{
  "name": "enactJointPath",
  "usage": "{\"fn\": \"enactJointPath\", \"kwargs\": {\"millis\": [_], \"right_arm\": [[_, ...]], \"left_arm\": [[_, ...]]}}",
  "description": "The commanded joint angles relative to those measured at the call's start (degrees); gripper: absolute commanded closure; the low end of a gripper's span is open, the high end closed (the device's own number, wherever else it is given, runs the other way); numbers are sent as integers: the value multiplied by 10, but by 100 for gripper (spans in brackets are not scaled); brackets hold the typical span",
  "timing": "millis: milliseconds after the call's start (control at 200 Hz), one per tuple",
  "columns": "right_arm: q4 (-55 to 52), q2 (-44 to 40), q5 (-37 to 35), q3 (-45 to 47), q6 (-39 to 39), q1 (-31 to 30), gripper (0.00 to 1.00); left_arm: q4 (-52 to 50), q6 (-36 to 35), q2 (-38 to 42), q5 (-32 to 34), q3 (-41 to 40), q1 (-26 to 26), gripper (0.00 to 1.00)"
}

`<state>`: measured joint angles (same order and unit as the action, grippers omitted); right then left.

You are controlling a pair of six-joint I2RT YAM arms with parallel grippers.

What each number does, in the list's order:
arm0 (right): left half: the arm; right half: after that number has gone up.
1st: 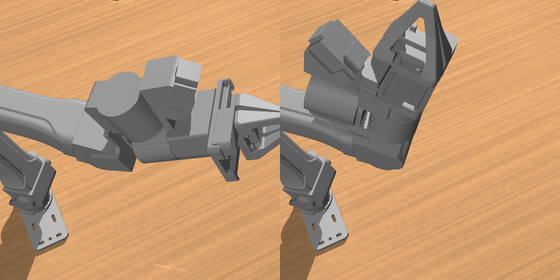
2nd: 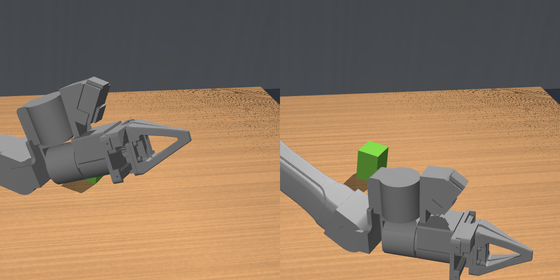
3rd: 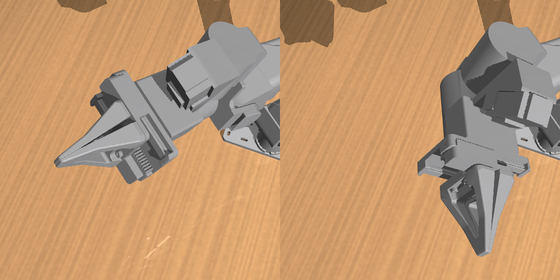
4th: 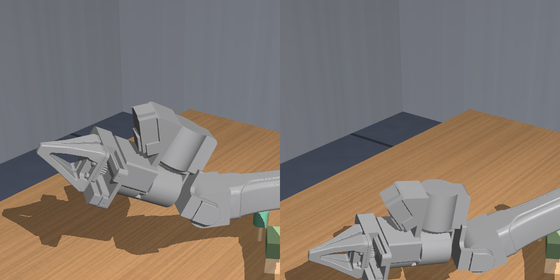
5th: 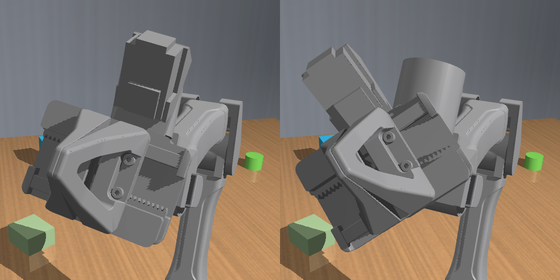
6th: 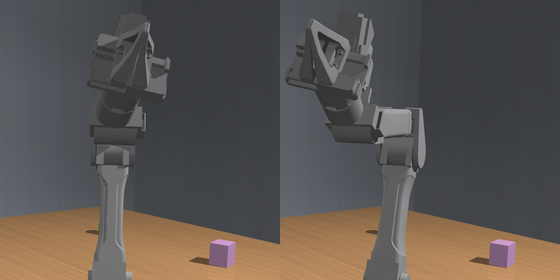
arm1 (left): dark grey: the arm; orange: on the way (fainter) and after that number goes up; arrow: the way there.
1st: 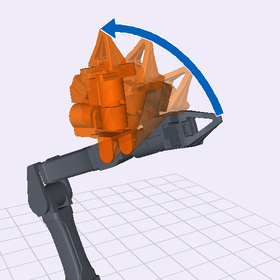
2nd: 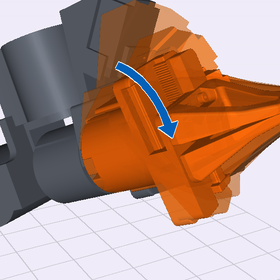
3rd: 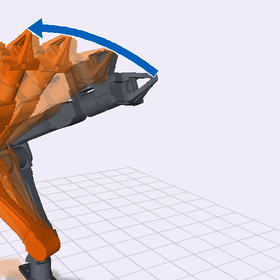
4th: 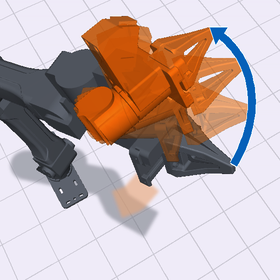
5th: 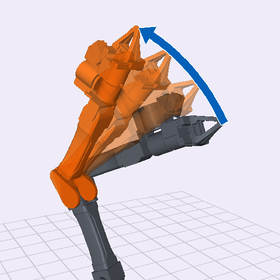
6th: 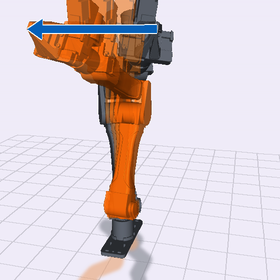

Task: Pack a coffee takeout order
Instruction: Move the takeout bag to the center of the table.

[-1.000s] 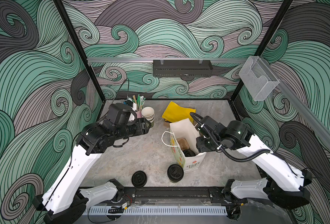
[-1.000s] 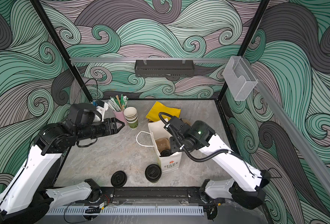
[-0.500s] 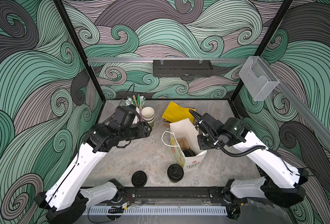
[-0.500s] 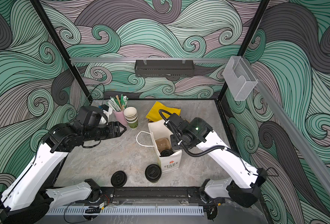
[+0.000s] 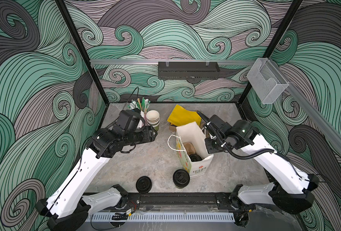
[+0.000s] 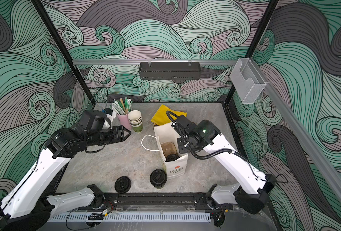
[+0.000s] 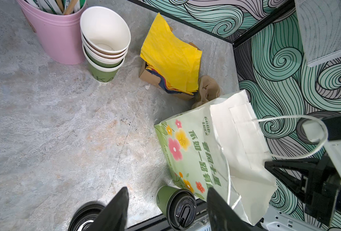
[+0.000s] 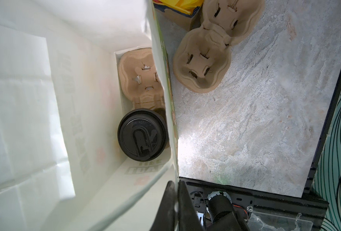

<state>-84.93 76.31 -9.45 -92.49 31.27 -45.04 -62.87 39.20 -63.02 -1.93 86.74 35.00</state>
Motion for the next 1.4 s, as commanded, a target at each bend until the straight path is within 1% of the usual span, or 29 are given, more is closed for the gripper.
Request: {"fn": "enactJointPath", "kwargs": {"millis": [0,345,515,625,655,700,735,901,1006,1121,1261,1396], "right_arm": [[-8,7,24,-6,-41,13,92],[-10,22,62,-16,-117,65,96],[-12,33,74,-33,-129,78,96],[-12,38,79,-34,-124,79,89],[-13,38,77,-34,-121,79,82],[-12,37,77,-36,-118,78,67],[-12,38,78,-39,-114,78,59],[-12,23,94,-57,-95,78,40],[-11,-3,85,-57,-75,79,35],[-13,-29,80,-42,-57,78,33],[-11,-39,90,-8,-45,78,34],[-3,-22,97,-1,-51,78,38]], "left_arm": [[13,0,10,3,-3,-2,35],[24,-2,17,11,-13,-3,35],[24,-4,18,14,-14,-3,35],[26,-5,18,13,-15,-3,36],[27,-5,17,13,-17,-3,35],[28,-6,16,12,-17,-3,36],[29,-7,16,11,-17,-3,35],[31,-12,16,4,-21,-3,35],[35,-11,24,0,-32,-3,35],[42,-10,36,-15,-62,-3,35],[42,-7,51,-31,-102,-3,35],[48,-1,63,-32,-124,-3,35]]}}
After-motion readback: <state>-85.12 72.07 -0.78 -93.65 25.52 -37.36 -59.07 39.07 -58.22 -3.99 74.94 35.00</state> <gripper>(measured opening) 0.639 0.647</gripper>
